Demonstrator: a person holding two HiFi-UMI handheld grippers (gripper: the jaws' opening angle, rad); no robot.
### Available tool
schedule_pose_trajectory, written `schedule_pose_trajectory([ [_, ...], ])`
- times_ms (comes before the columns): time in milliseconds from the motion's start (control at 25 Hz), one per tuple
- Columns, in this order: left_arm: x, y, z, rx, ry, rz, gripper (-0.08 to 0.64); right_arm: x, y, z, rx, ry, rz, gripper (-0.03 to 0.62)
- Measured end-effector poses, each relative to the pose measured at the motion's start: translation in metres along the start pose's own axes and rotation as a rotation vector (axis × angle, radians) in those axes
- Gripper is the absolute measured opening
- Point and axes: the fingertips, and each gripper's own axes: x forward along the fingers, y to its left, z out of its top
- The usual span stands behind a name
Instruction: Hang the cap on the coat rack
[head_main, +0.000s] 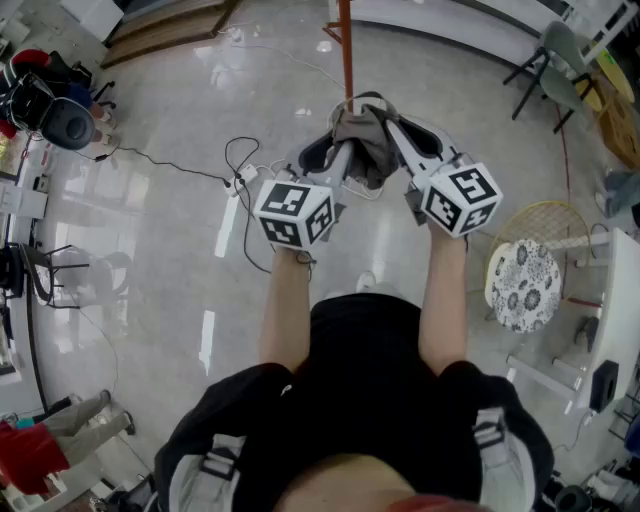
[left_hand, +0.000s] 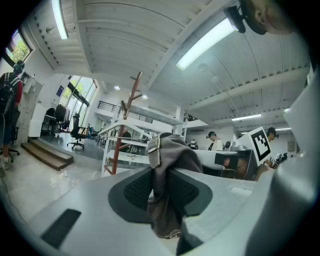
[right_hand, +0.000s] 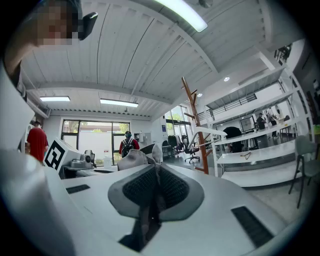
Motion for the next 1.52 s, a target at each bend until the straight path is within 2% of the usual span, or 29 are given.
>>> schedule_pose_trajectory([
  [120, 0.015, -0.007, 0.006, 0.014, -0.008, -0.005, 0.08, 0.001, -0.009, 0.006, -0.002, -0.014, 0.013, 0.025],
  [320, 0.033, -0.015, 0.008, 0.024, 0.004, 0.003, 0.078, 0.001, -0.033, 0.008, 0.015, -0.028, -0.021, 0.025],
  [560, 0.043, -0.008, 0.007, 0.035, 0.016, 0.039, 0.08, 0.011, -0.047, 0.006, 0.035, -0.04, 0.014, 0.025],
  [880, 0.047, 0.011, 0.013, 0.019, -0.009, 0.098, 0.08, 0.035, -0.044, 0.01, 0.004, -0.038, 0.095, 0.025],
  [1160, 0.077, 0.058, -0.001, -0.041, 0.006, 0.096, 0.08, 0.083, -0.074, -0.014, 0.026, -0.016, 0.098, 0.025],
  [1520, 0.174, 0.16, -0.023, -0.133, 0.089, 0.069, 0.08, 0.193, -0.153, -0.046, 0.075, 0.083, 0.05, 0.025],
])
